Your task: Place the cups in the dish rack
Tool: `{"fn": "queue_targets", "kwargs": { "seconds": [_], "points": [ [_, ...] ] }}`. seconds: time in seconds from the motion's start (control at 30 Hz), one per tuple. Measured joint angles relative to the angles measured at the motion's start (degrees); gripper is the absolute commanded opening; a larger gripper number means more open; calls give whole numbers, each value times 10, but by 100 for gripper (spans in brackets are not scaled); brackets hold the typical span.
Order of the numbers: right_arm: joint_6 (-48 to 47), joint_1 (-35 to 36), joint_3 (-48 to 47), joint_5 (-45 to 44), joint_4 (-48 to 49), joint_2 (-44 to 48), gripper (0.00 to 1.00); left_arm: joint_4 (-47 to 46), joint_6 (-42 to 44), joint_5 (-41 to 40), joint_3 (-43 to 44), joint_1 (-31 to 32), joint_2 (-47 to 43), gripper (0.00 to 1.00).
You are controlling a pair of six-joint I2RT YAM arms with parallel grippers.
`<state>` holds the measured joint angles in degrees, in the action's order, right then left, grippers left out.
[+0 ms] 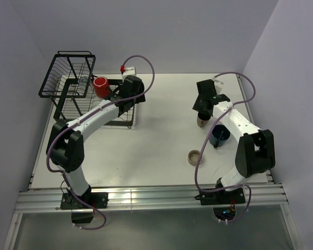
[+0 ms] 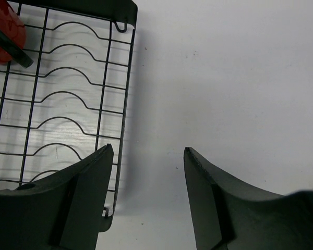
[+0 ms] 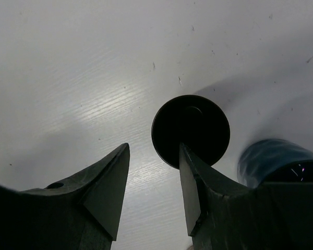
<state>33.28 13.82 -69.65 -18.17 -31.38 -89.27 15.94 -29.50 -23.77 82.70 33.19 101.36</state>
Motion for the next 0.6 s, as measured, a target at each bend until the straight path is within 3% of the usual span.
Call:
{"fn": "queue_targets", "kwargs": {
  "seconds": [0.6],
  "points": [
    [1,-1,1,10,3,-73,50,1,-2,5,-10,0,-4,63]
  ]
}}
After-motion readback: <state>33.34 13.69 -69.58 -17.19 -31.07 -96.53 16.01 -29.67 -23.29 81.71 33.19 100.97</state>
